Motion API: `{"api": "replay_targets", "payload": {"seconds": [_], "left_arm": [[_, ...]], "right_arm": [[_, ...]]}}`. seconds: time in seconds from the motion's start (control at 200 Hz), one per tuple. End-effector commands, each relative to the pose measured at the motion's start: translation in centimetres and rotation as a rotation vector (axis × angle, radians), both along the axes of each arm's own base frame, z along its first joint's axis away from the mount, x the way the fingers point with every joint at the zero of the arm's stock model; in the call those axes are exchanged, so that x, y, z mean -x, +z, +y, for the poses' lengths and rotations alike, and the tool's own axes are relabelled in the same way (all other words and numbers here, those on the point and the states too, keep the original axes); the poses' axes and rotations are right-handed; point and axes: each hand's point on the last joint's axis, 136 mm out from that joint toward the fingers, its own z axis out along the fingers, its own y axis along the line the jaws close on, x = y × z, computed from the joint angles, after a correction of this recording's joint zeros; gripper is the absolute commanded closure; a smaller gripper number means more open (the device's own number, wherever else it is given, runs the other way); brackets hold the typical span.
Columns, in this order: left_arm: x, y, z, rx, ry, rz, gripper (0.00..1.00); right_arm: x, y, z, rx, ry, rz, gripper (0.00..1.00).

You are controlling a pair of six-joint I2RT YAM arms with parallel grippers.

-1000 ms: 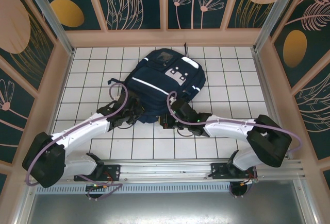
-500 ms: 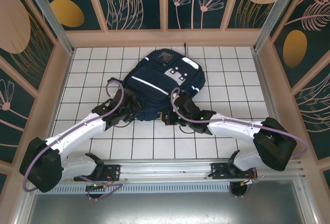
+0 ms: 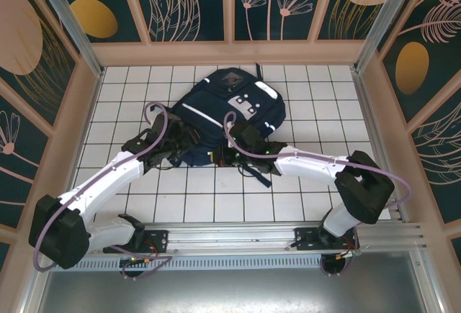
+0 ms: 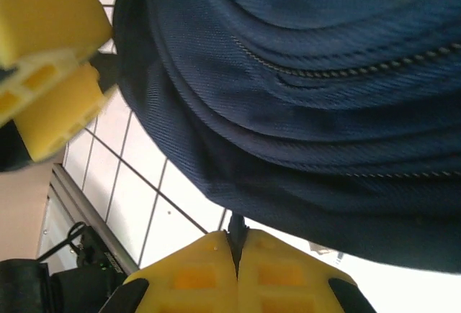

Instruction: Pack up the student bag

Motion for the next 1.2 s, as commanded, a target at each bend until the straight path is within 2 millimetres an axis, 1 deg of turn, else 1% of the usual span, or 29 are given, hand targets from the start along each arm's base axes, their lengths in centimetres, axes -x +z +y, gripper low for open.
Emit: {"api": "replay_targets", "payload": {"seconds": [0.0,0.05,0.145,0.275,0.41,0.505,0.55,0.631,0.676,0.751,0.826,0.861,0.941,0.996,1.086,1.196], "left_arm": [[1.4,0.0,-1.3,0.169,0.021,0.052,0.39],[1.8,-0.3,-1.5,0.213,0.046,0.069,0.39],[1.7,-0.2,-1.8,0.265,0.073,0.070,0.39],[0.8,-0.5,-1.8,0.255,0.100,0.070,0.39],[-0.1,-0.4,-1.9,0.244,0.112,0.051,0.40],[-0.3,-1.3,-2.1,0.241,0.116,0.068,0.42],[-0.2,-1.9,-2.1,0.239,0.119,0.083,0.45],[-0.2,-2.8,-1.8,0.222,0.138,0.097,0.55],[-0.3,-2.9,-1.6,0.219,0.145,0.093,0.62],[-0.6,-2.6,-1.3,0.205,0.159,0.074,0.78],[-1.0,-2.1,-1.1,0.182,0.164,0.060,0.94],[-1.2,-1.8,-1.1,0.172,0.163,0.052,1.00],[-1.4,-1.5,-0.9,0.148,0.163,0.044,1.00],[-1.4,-1.8,-0.5,0.135,0.174,0.052,1.00],[-1.2,-2.0,-0.5,0.139,0.177,0.052,1.00],[-1.2,-2.2,-0.4,0.133,0.180,0.056,1.00]], "right_arm": [[-0.2,4.6,2.9,-0.135,0.054,-0.048,1.00],[-0.2,4.5,3.0,-0.135,0.056,-0.047,1.00],[-0.1,4.2,3.2,-0.136,0.061,-0.039,1.00],[0.1,3.8,3.2,-0.142,0.062,-0.028,1.00],[0.5,3.4,3.2,-0.141,0.066,-0.023,1.00],[0.6,3.3,3.1,-0.145,0.064,-0.023,1.00],[0.6,3.3,3.1,-0.144,0.061,-0.022,1.00],[0.6,3.3,3.1,-0.148,0.059,-0.024,1.00],[0.5,3.0,3.0,-0.137,0.053,-0.028,1.00],[0.6,2.4,3.0,-0.121,0.049,-0.030,1.00],[0.5,1.3,2.6,-0.094,0.028,-0.025,1.00],[0.5,0.7,2.2,-0.082,0.015,-0.022,1.00],[0.5,-0.3,1.4,-0.062,-0.016,-0.022,1.00],[0.4,-1.2,0.7,-0.041,-0.043,-0.025,1.00],[0.3,-2.8,-0.4,0.000,-0.074,-0.024,1.00],[0.5,-3.5,-1.1,0.012,-0.091,-0.021,1.00]]}}
